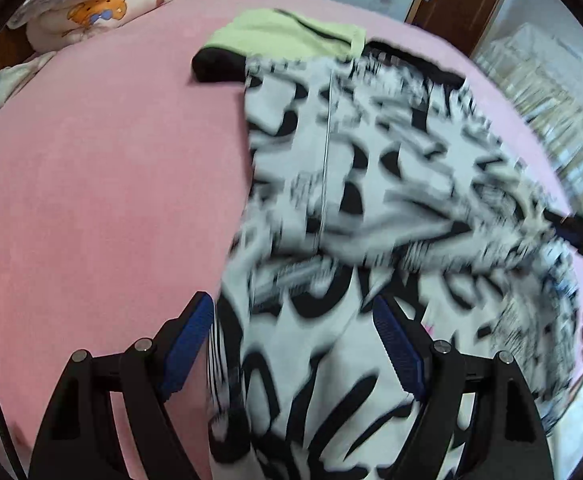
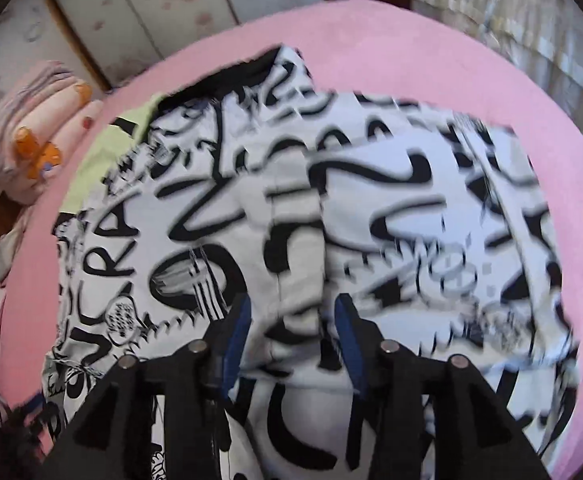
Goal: Fold large clothes
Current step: 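Grasp the jacket side edge with the right gripper and fold it toward the zipper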
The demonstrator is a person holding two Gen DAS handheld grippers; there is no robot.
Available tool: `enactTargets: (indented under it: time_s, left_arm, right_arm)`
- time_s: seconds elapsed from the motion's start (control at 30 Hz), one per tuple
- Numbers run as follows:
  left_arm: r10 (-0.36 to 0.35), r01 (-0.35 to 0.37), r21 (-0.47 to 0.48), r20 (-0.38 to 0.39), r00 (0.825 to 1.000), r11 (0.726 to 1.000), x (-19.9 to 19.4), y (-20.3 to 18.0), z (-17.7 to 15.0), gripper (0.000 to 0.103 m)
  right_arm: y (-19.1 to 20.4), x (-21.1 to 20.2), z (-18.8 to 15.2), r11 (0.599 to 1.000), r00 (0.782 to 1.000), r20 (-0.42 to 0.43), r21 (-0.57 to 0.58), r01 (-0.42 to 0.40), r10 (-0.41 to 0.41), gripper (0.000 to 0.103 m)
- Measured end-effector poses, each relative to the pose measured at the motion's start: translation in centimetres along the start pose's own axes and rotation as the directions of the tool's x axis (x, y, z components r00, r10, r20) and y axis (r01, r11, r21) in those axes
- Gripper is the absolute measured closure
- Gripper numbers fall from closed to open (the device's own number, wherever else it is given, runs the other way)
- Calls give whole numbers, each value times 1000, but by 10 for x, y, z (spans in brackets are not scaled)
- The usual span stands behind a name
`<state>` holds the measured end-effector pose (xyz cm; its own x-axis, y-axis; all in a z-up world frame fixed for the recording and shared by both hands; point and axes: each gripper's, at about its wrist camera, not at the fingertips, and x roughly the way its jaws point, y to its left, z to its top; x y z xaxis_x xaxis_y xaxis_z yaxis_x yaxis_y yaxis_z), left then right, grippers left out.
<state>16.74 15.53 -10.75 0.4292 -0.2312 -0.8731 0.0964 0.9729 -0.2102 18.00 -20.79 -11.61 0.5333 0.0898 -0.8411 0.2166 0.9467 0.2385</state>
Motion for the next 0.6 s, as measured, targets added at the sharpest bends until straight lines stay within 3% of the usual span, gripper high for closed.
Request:
enactTargets:
  time_s: [0.1,0.23,0.33,0.4,0.5,0.53,0.57,0.6]
  left_arm:
    - [-63,63,-11,23,998,998,8,7,42,22]
    - [-26,26,6,14,1000,1000,47,17,97,22]
    - [-29,28,-21,-51,998,999,86,29,129,22]
    - [-34,28,-55,-114,993,998,116,37,144,22]
    - [-73,61,-90,-141,987,994,140,40,156,22]
    - [-79,67,-92,-133,988,993,142,39,158,26]
    - [-85,76,-84,-113,990,994,142,35,161,55]
    - [-92,86,-61,-91,992,994,140,29,163,76]
  right_arm:
    - [-4,12,19,1000,1000,5,-22,-13,13,59]
    - [-11,50,42,995,990,-98,-21,-100,98,59]
    - [-14,77,45,991,979,-160,-12,-132,128,59]
    - [-14,84,42,989,977,-163,-17,-145,140,59]
    - [-11,87,40,987,980,-148,-67,-145,134,64]
    - [-9,88,40,985,980,-146,-88,-147,133,72]
    - [-6,87,39,983,981,-142,-108,-146,130,78]
    - [-2,86,40,982,983,-135,-127,-138,120,83]
